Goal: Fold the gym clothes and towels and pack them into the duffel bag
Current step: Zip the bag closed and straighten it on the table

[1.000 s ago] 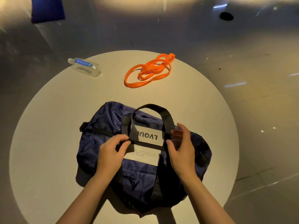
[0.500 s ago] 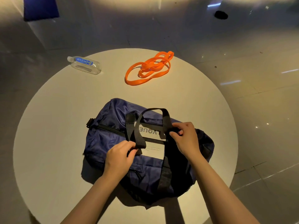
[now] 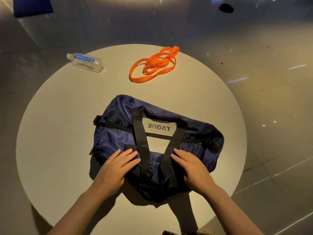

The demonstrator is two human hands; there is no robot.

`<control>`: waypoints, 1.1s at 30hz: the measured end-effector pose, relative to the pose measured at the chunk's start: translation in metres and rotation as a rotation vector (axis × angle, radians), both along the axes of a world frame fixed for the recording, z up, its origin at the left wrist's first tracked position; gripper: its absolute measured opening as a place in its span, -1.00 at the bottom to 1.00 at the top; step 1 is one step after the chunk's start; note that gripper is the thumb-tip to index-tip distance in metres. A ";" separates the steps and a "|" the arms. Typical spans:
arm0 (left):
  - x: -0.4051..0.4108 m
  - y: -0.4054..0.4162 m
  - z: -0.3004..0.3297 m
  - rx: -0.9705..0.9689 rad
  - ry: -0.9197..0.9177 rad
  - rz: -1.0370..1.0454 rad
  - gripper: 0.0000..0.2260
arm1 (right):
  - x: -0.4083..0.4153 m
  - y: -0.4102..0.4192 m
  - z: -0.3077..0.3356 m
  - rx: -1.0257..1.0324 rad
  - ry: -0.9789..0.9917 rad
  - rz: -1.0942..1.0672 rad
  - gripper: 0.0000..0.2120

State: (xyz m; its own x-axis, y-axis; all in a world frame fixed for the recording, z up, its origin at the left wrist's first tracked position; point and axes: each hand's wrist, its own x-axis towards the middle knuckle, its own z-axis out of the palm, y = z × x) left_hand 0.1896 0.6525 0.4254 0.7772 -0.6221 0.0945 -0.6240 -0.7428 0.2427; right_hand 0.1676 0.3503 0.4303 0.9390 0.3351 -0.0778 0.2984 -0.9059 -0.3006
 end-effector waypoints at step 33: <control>0.106 -0.027 0.055 -0.634 0.530 0.587 -0.87 | 0.076 -0.005 0.058 0.636 0.227 -0.558 -0.87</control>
